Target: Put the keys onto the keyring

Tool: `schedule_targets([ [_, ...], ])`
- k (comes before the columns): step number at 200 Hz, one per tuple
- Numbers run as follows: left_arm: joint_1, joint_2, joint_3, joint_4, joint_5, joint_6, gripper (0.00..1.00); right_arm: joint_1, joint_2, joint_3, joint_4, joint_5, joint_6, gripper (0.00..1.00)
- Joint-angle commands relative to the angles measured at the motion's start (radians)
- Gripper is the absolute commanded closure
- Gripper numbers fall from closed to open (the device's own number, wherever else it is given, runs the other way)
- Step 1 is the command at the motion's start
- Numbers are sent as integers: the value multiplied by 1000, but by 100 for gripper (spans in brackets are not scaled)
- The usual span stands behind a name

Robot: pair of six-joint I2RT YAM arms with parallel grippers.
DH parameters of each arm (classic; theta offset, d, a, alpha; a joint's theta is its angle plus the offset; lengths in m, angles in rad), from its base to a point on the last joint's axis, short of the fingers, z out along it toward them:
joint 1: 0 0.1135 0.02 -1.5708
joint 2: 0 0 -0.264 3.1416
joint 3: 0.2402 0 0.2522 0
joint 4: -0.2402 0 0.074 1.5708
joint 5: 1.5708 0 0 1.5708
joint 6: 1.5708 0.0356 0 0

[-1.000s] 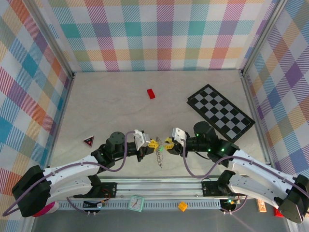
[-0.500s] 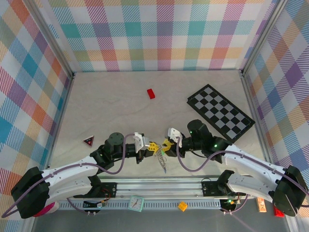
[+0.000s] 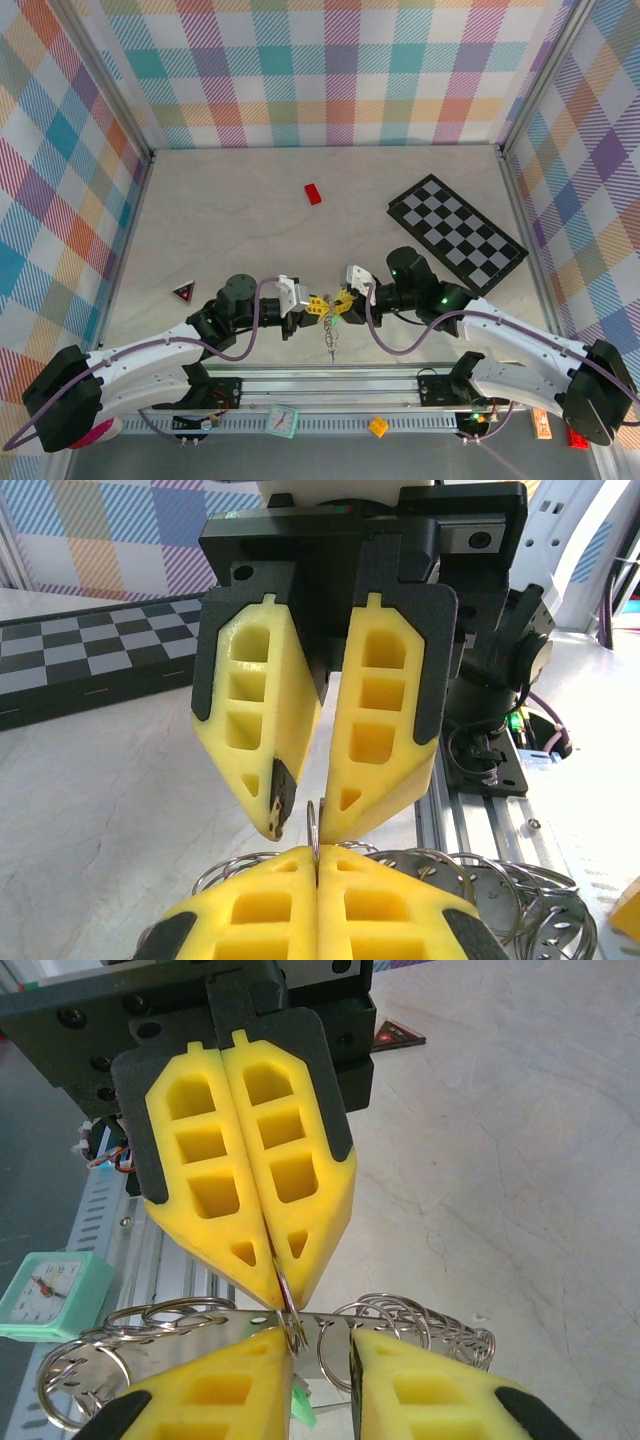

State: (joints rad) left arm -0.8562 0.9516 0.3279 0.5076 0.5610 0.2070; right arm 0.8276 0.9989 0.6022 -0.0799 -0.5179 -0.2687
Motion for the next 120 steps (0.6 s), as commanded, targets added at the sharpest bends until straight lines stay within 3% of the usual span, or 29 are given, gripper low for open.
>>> schedule_targets([
  [1,-3,-10,2,64,41,18,100,-2,-1,28,41,-51,10,80],
  [56,-4,-5,10,47,-1,15,100,-2,22,43,47,-110,-6,96],
  [64,-3,-5,15,22,-44,16,94,-2,24,48,28,-104,-18,100],
  [84,-4,-8,35,-60,-119,34,78,-3,31,74,-46,-60,-50,100],
  [120,-3,6,102,-227,-163,77,73,6,85,175,-232,37,-137,100],
])
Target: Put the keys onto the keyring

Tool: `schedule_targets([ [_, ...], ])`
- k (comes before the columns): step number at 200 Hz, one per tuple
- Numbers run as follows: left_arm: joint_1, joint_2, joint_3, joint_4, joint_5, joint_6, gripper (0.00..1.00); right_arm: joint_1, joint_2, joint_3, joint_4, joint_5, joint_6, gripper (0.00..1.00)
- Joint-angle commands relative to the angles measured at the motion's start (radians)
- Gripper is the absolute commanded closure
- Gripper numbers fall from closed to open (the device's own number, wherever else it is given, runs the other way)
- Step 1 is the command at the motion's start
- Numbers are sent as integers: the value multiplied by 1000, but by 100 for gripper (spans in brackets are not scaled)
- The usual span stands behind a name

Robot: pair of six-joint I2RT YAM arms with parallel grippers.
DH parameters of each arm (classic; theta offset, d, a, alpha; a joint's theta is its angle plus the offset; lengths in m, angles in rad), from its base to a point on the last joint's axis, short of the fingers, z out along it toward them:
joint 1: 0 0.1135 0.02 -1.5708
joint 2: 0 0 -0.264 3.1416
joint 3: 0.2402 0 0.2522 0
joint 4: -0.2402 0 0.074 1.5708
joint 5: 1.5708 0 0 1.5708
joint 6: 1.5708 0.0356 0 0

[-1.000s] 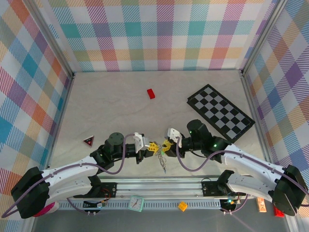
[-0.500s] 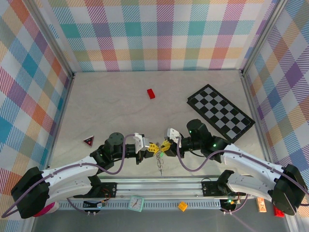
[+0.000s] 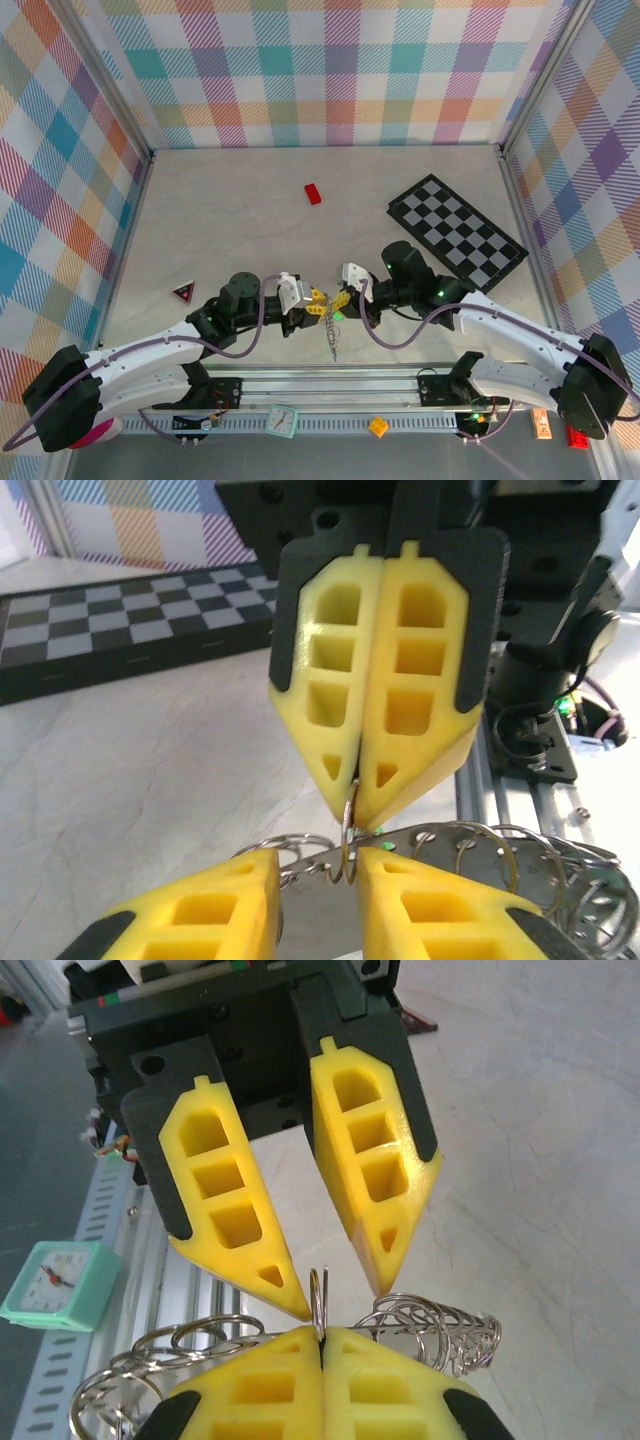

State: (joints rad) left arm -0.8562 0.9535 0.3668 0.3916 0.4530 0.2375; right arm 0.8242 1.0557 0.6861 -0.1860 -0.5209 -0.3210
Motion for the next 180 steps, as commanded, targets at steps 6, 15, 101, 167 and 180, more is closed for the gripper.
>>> schedule_targets([
  [6,-4,7,72,-128,-59,52,73,15,39,108,-155,54,-99,100],
  [15,-4,9,83,-152,-59,59,73,25,55,132,-193,74,-123,100],
  [101,-4,55,152,-221,5,95,91,79,130,249,-296,87,-191,100],
  [167,-3,10,69,-75,38,48,100,-26,-28,39,-3,35,56,70],
  [180,-4,3,45,-25,45,28,100,-36,-48,-1,40,18,100,70],
])
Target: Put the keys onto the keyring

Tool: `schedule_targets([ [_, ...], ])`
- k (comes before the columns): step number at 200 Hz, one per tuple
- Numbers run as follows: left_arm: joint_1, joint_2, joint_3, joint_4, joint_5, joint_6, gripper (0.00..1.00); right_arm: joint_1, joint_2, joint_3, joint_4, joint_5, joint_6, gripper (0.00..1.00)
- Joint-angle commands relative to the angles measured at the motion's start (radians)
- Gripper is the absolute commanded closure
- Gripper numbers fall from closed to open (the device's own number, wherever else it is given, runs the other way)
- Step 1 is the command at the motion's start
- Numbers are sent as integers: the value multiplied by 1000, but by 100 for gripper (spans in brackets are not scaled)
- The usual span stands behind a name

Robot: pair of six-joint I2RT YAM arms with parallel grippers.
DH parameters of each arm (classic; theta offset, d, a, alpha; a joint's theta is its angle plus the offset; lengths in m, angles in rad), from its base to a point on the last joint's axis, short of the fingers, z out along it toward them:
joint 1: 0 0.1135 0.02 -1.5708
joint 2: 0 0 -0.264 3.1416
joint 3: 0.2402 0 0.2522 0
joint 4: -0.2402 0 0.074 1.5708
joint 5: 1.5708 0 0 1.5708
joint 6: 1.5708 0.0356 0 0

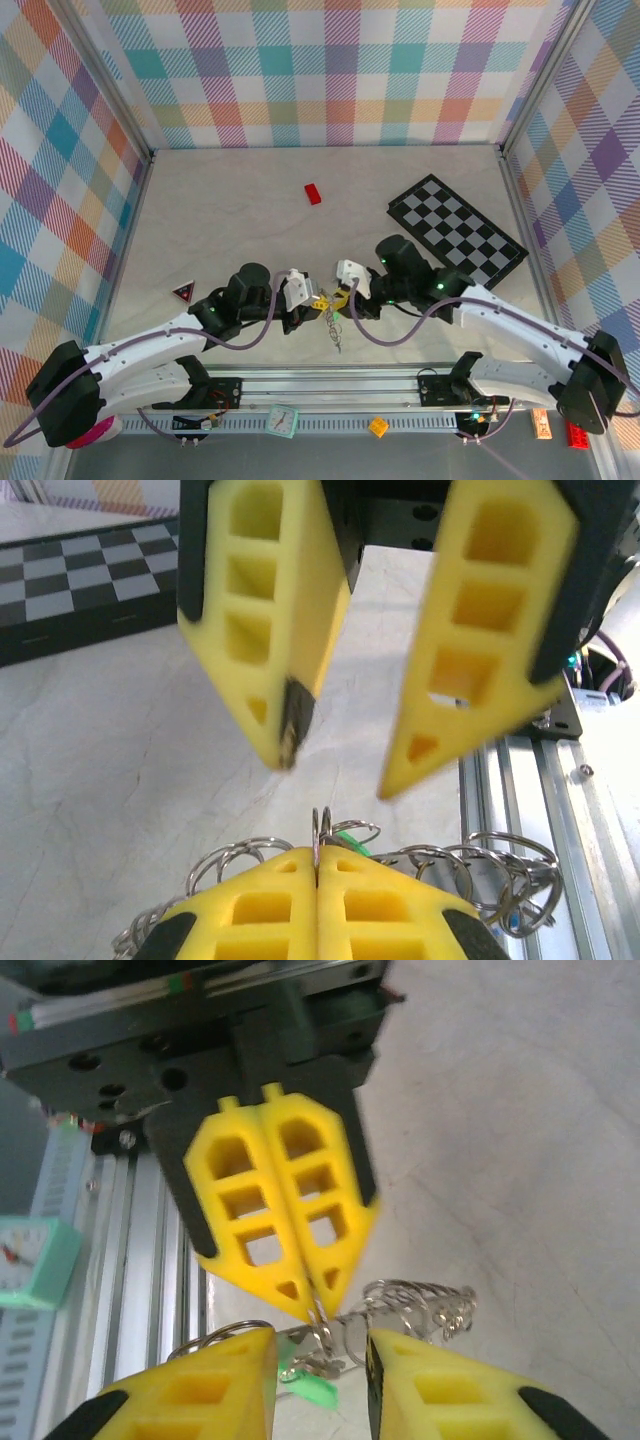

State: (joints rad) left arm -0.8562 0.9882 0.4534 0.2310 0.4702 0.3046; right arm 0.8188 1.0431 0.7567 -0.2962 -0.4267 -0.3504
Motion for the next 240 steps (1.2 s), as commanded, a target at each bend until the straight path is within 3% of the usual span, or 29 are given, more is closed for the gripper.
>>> schedule_targets([
  [1,-4,-32,-44,138,28,-40,100,-31,-36,-73,151,-77,133,70],
  [118,-4,-26,-112,316,-43,-179,100,-32,-17,-103,177,-110,159,70],
  [201,-4,-7,-99,315,-66,-201,100,24,-33,-99,154,58,75,71],
  [240,-4,-6,-96,313,-64,-200,100,40,-18,-88,161,72,61,78],
])
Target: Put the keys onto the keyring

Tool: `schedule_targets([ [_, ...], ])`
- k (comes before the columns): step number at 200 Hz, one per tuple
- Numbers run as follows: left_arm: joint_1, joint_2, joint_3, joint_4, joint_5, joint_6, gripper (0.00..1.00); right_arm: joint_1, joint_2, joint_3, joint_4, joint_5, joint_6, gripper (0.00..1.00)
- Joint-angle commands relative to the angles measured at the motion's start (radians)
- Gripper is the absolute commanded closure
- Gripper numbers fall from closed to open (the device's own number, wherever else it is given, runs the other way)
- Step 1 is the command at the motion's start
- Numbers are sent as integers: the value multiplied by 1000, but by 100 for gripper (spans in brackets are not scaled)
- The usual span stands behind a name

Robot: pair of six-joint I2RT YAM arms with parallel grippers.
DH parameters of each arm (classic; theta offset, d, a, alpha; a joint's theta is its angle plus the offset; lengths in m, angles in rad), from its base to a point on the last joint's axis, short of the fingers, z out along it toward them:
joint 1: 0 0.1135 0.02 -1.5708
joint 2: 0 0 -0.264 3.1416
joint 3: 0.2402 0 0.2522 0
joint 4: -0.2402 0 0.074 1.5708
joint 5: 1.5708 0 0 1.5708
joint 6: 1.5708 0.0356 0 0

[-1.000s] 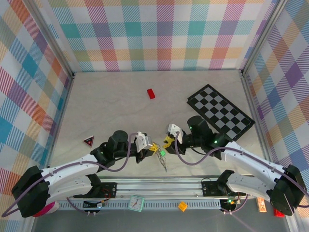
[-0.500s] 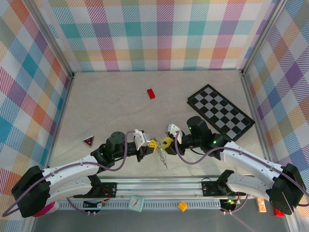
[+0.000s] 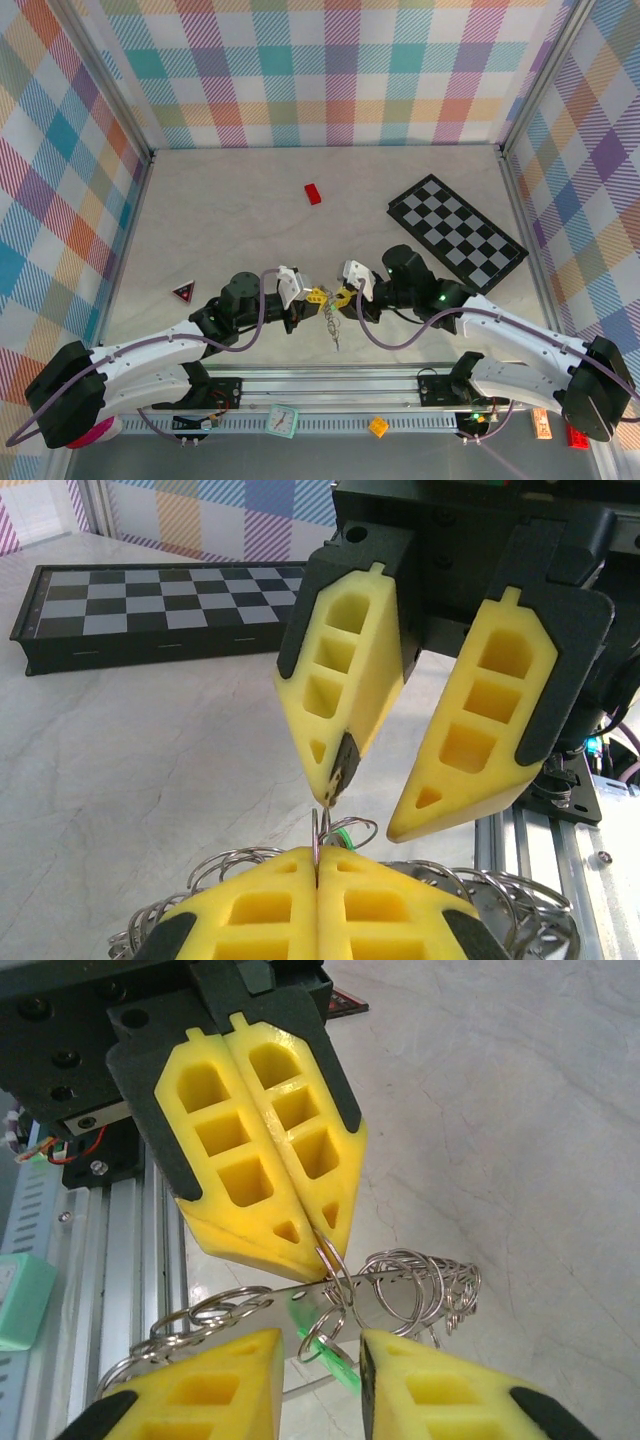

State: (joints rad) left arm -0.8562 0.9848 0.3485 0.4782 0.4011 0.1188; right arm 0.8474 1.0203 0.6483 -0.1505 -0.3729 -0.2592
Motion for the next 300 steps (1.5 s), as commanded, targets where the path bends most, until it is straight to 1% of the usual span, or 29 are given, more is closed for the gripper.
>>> schedule_targets([
  [1,-4,-2,9,66,5,-15,100,11,4,20,15,18,-31,78],
  [39,-3,-1,10,68,7,-15,100,18,11,25,11,22,-41,85],
  [78,-4,0,14,69,11,-13,100,24,24,31,7,20,-46,86],
  [123,-4,0,14,75,4,-11,100,32,27,37,1,4,-54,100],
  [170,-3,22,18,123,4,-16,100,65,64,56,-19,-12,-75,100],
  [181,-3,27,20,124,8,-16,100,65,61,52,-12,-10,-71,98],
  [199,-3,27,18,125,12,-13,100,65,40,39,-3,13,-68,90],
  [213,-5,24,14,120,14,-10,100,64,12,25,1,40,-63,82],
  [236,-4,17,5,117,25,1,100,47,-39,0,-10,59,-48,75],
  [250,-4,10,1,112,37,13,100,20,-67,-13,-10,31,-24,73],
  [280,-3,0,-15,129,80,28,100,-48,-111,-49,40,-98,48,73],
  [300,-4,-3,-26,158,108,27,100,-63,-118,-61,79,-114,80,73],
])
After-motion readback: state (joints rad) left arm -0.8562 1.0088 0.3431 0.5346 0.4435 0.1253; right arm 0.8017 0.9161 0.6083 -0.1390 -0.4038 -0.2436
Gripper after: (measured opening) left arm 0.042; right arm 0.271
